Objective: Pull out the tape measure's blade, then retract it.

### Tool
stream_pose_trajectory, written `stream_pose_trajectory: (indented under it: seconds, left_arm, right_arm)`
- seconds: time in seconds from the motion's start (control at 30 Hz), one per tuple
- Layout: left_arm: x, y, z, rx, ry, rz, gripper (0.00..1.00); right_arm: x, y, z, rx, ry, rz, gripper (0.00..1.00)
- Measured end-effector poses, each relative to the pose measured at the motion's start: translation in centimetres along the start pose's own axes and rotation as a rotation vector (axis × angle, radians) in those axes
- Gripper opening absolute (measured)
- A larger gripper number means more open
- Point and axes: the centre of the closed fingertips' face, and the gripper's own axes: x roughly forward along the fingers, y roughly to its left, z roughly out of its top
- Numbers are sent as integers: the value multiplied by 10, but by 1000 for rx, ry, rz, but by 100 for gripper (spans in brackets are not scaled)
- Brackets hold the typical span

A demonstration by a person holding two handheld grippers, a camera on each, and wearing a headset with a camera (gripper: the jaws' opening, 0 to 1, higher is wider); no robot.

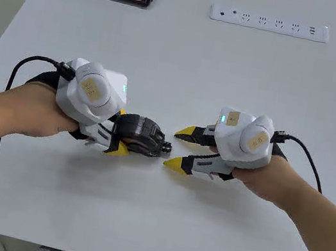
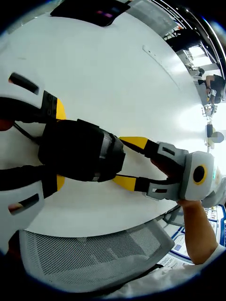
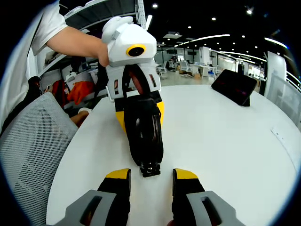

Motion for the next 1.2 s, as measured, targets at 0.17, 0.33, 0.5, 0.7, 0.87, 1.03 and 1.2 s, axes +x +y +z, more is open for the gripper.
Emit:
stream_pose_trajectory:
  seconds: [0.17, 0.33, 0.5, 0.7, 0.87, 1.03, 1.2]
  left_arm:
    - [0, 0, 0, -3, 1, -9, 30]
    - [1, 0, 0, -5, -1, -10, 30]
    - [1, 0, 0, -3, 2, -10, 30]
    - [1, 0, 0, 0, 3, -11, 30]
    - [2, 0, 0, 2, 3, -11, 30]
    - [2, 1, 0, 10, 8, -4, 29]
    - [1, 0, 0, 33, 1, -16, 29]
  right_arm:
    - [3, -1, 2, -26, -8, 3, 26]
    - [5, -1, 3, -43, -11, 6, 22]
    - [7, 0, 3, -54, -18, 8, 17]
    - [8, 2, 3, -67, -17, 13, 13]
    - [8, 2, 3, -69, -17, 11, 13]
    - [8, 2, 3, -69, -11, 9, 12]
    - [8, 4, 2, -93, 1, 9, 11]
